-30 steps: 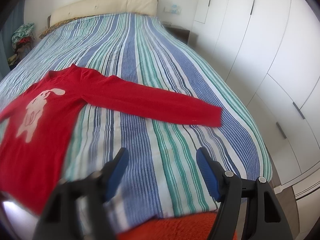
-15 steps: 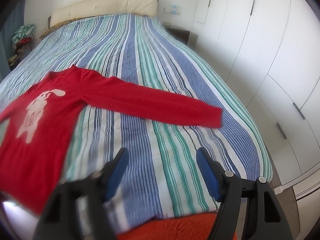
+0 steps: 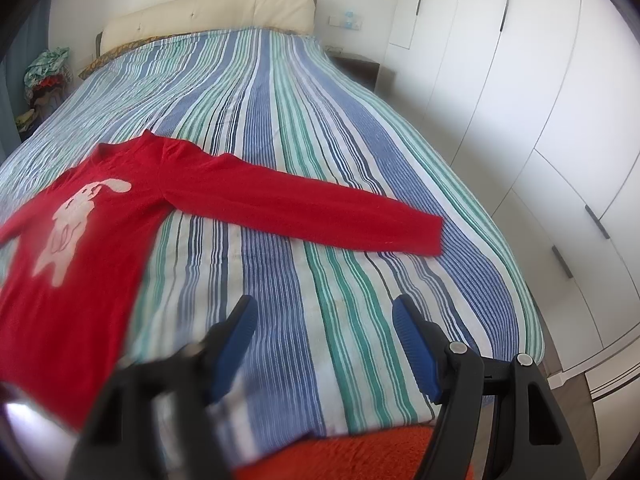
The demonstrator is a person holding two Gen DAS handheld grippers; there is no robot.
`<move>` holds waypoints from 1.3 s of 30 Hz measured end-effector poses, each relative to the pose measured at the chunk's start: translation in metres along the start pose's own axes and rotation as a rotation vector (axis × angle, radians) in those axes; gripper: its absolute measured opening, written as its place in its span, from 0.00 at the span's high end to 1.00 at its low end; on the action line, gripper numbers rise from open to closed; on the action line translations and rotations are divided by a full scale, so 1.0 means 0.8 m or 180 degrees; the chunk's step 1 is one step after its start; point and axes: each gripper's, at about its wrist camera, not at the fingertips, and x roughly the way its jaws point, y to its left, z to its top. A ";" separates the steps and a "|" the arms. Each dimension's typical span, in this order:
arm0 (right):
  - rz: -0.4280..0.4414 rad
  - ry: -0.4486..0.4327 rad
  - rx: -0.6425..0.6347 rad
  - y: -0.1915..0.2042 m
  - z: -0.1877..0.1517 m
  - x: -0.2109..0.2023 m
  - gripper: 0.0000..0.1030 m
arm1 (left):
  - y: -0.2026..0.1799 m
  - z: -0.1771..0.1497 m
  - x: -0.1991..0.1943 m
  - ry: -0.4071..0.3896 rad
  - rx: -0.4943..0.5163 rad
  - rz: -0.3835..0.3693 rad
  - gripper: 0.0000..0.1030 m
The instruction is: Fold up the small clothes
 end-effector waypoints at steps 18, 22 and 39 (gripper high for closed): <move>0.0043 0.0000 0.0062 -0.002 0.000 0.001 0.33 | -0.025 -0.069 0.050 0.0359 0.0339 0.0100 0.17; 0.0046 0.0005 0.0064 -0.002 0.001 0.002 0.32 | -0.027 -0.072 0.058 0.0415 0.0369 0.0113 0.13; 0.0080 0.0006 0.0130 -0.008 -0.001 0.002 0.32 | -0.039 -0.079 0.077 0.0512 0.0551 0.0245 0.00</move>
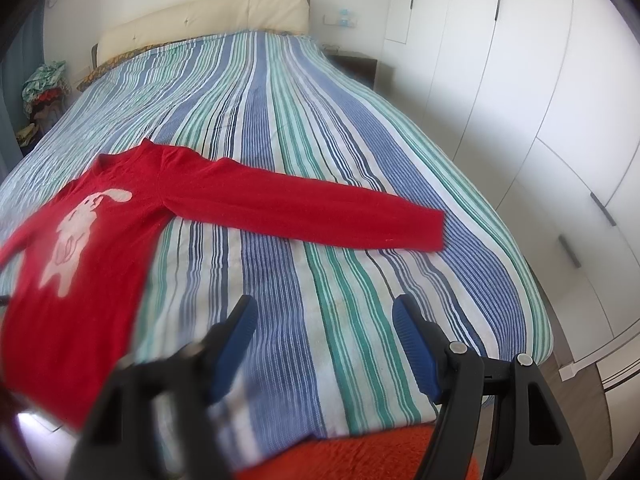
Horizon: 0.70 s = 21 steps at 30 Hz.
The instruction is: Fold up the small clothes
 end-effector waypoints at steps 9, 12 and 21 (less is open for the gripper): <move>0.0000 0.0005 -0.0002 0.000 0.000 0.001 0.32 | -0.004 -0.005 0.000 -0.0128 0.0048 -0.0048 0.00; 0.0002 0.0011 -0.0005 0.000 0.000 0.001 0.32 | -0.002 -0.007 0.000 -0.0140 0.0057 -0.0085 0.00; -0.0002 0.0014 -0.0022 0.002 -0.001 0.001 0.32 | -0.010 0.001 0.009 0.0078 0.0206 0.0050 0.00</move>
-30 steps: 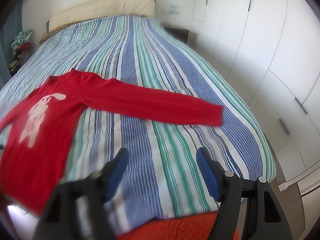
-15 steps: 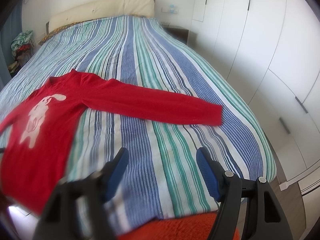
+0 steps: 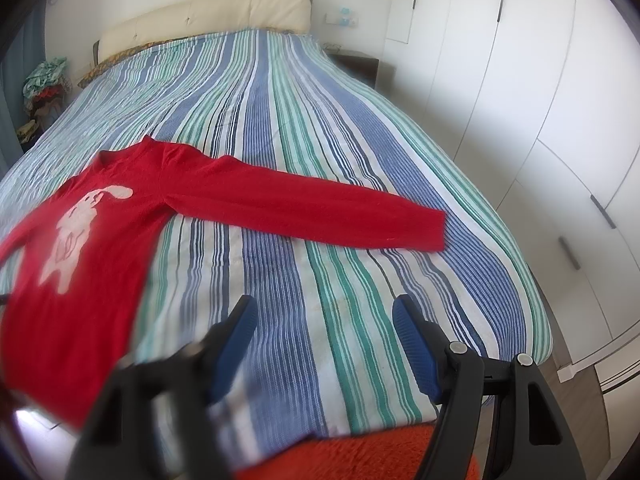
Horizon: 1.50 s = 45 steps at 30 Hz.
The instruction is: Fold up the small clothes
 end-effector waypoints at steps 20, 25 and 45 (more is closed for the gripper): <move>0.0024 0.0002 0.0007 -0.002 0.000 -0.002 0.31 | -0.014 -0.011 -0.098 -0.0792 0.0010 -0.0163 0.01; 0.0012 0.0005 0.0003 -0.003 0.000 -0.003 0.31 | -0.011 -0.001 -0.110 -0.1107 0.0051 -0.0146 0.01; 0.1138 0.0059 0.2054 -0.150 0.060 0.058 0.31 | 0.022 -0.009 -0.094 -0.1198 -0.0285 0.0030 0.01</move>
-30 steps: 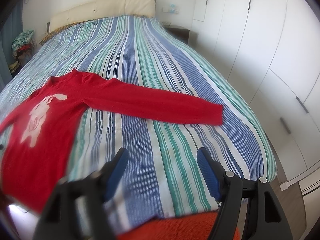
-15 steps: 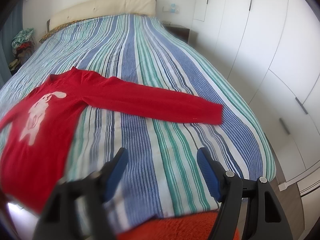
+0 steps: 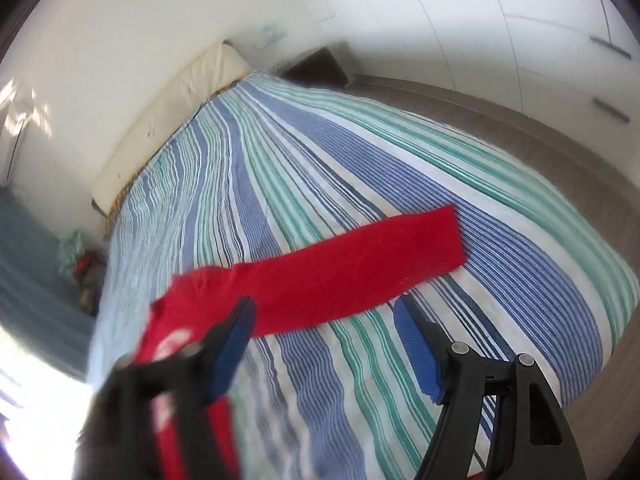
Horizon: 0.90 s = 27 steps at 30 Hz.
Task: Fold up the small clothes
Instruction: 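Grasp the sleeve cuff with the right tool and fold it across the sweater body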
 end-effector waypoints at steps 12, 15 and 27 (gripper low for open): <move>-0.0269 -0.0185 0.1254 -0.102 0.012 0.120 0.58 | 0.029 -0.005 0.016 0.0169 -0.0348 0.0113 0.01; -0.0501 -0.0120 0.1214 -0.100 0.017 0.132 0.94 | 0.038 -0.007 0.016 0.0194 -0.0452 0.0103 0.01; 0.0349 -0.0369 -0.1157 0.241 0.039 0.072 0.94 | 0.032 -0.004 0.021 0.0219 -0.0519 -0.0073 0.01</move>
